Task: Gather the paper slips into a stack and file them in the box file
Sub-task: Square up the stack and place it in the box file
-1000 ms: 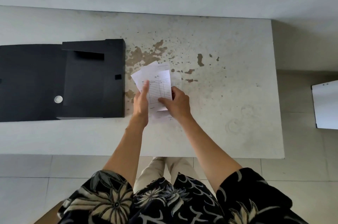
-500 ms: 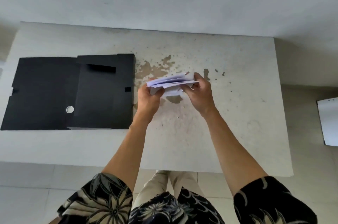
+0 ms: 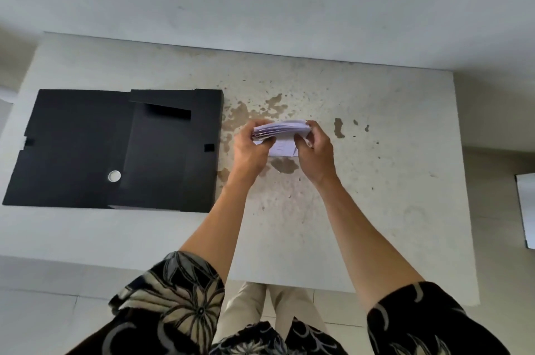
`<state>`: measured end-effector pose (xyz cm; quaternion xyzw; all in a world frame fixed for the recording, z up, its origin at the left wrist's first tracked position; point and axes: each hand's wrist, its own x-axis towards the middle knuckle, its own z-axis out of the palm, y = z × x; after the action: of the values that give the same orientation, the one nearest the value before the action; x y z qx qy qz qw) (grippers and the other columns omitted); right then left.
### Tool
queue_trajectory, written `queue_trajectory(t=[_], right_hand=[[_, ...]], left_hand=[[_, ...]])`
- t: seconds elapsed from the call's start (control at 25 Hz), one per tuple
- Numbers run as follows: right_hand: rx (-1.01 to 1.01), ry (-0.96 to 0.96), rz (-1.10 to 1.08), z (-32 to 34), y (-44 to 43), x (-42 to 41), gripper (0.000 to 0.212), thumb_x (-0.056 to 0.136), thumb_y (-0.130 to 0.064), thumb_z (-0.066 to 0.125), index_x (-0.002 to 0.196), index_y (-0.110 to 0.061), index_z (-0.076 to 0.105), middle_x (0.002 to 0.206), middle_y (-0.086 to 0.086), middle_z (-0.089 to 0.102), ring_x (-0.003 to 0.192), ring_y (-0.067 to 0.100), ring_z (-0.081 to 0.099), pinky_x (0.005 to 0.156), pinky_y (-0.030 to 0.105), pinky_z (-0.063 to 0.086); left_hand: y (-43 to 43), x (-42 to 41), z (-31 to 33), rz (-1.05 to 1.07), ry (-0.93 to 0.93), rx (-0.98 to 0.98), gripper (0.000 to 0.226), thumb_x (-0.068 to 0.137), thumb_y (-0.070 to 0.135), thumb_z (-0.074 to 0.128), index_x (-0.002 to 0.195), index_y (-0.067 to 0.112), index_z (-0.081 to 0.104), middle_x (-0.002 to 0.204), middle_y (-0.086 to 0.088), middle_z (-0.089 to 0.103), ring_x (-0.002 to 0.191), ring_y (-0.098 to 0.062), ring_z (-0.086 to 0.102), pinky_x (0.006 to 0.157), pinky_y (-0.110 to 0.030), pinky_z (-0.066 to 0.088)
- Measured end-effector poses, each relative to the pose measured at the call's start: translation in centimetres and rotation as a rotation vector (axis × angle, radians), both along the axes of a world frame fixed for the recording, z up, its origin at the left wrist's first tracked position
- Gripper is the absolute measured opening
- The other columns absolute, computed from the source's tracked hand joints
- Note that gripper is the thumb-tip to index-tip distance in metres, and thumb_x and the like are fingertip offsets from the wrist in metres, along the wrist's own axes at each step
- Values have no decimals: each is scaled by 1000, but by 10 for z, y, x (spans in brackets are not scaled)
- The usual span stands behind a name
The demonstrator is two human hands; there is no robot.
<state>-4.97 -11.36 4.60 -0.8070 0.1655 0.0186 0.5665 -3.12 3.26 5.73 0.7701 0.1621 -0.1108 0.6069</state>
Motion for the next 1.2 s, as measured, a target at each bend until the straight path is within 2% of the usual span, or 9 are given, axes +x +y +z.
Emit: queue_trajectory(t=[0.12,0.24,0.36,0.52,0.72,0.84,0.92,1.04,1.2], right_hand=[[-9,-100,-80,0,8,-1,17,99,-10,53,111,-14,64,99,-3,69,93,15,65,76,23,53],[26,-42,-146,-7,14,-4,24,93,-5,58,114,-18,60,102,-10,67,97,13,66,83,26,56],[69,96,-90,-17,13,-6,31,92,-2,59,117,-21,57,106,-11,66,100,11,67,83,26,56],[51,142,-48,-23,11,-6,25,97,-6,56,118,-17,59,111,-3,68,103,16,66,78,20,52],[45,168,-13,-21,7,-5,21,95,-15,56,115,-18,63,104,0,71,93,16,66,77,28,52],[79,152,10,-13,-1,-2,17,87,-11,56,100,-16,66,93,7,70,84,23,65,70,37,53],[134,174,44,-7,-3,-1,19,85,-7,54,98,-14,67,96,8,71,90,26,67,75,42,55],[200,200,75,0,2,-2,27,85,-8,53,105,-17,68,103,3,74,100,23,68,84,45,57],[237,220,65,6,7,-4,33,86,-10,52,117,-18,60,108,-4,70,100,16,65,83,39,54]], left_hand=[[-3,2,2,63,-70,-13,27,88,2,68,91,29,68,84,9,71,75,2,65,71,-21,55],[-6,-4,-6,66,-18,-25,30,87,3,72,94,32,67,94,5,73,89,-10,70,80,-25,58],[-4,-8,-22,15,114,-22,24,90,4,68,102,24,70,100,2,73,94,-18,70,78,-28,58],[-6,-9,-28,-46,130,50,18,93,10,61,107,16,70,98,0,73,93,-21,70,78,-35,60],[-7,-10,-20,-87,170,91,22,95,17,56,112,17,69,102,-3,72,97,-22,69,85,-43,60],[-6,-7,-8,-104,177,108,32,84,25,55,109,9,68,104,-12,71,96,-29,66,82,-46,56],[-5,-8,3,-75,165,74,30,81,26,55,104,12,66,102,-12,70,90,-26,63,75,-42,52],[-4,-10,15,34,189,-108,24,90,8,56,111,20,58,103,1,66,90,-17,61,72,-31,47],[-5,-17,24,42,191,-155,29,91,3,60,110,25,58,102,3,69,91,-15,63,72,-28,47]])
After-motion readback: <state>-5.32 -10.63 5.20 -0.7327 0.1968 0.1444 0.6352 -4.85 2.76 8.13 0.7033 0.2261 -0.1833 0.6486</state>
